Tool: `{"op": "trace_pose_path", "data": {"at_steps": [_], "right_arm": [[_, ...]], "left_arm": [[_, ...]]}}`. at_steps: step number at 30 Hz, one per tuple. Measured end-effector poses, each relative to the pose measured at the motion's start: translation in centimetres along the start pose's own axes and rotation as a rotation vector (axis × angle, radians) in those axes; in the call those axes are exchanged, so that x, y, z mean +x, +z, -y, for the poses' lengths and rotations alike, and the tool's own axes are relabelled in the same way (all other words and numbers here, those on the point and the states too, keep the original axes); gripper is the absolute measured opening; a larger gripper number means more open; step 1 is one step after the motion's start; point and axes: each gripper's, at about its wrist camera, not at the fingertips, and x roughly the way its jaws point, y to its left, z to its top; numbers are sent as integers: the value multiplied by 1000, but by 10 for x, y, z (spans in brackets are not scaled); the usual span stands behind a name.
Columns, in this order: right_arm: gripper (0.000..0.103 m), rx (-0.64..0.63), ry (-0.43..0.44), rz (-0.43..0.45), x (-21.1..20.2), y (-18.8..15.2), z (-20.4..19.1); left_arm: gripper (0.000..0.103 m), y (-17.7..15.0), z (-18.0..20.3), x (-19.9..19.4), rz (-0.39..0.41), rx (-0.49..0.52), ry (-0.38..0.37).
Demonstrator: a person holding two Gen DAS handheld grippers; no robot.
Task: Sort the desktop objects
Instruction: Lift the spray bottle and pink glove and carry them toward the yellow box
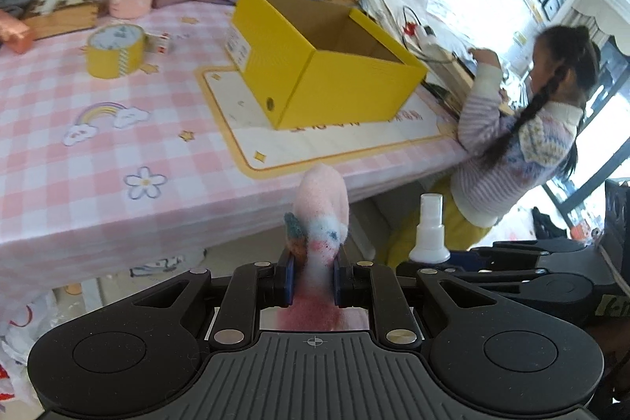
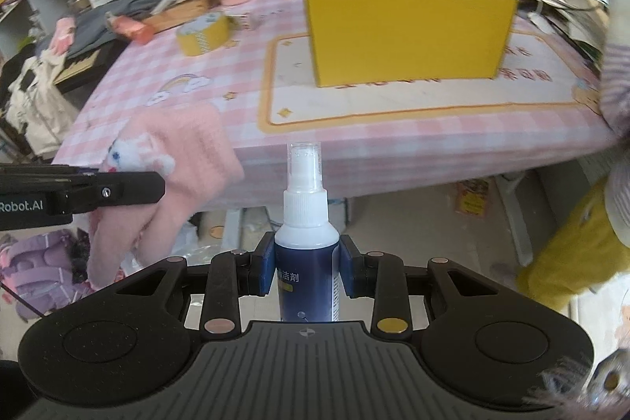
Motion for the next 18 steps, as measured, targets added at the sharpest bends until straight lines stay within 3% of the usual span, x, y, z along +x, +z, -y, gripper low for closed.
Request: {"op": "trace_pose_path", "data": {"at_steps": [18], "right_arm": [[30,46,-23,-4,1,17,59]], "left_arm": [[17,25,41,41,-28,71,5]]}}
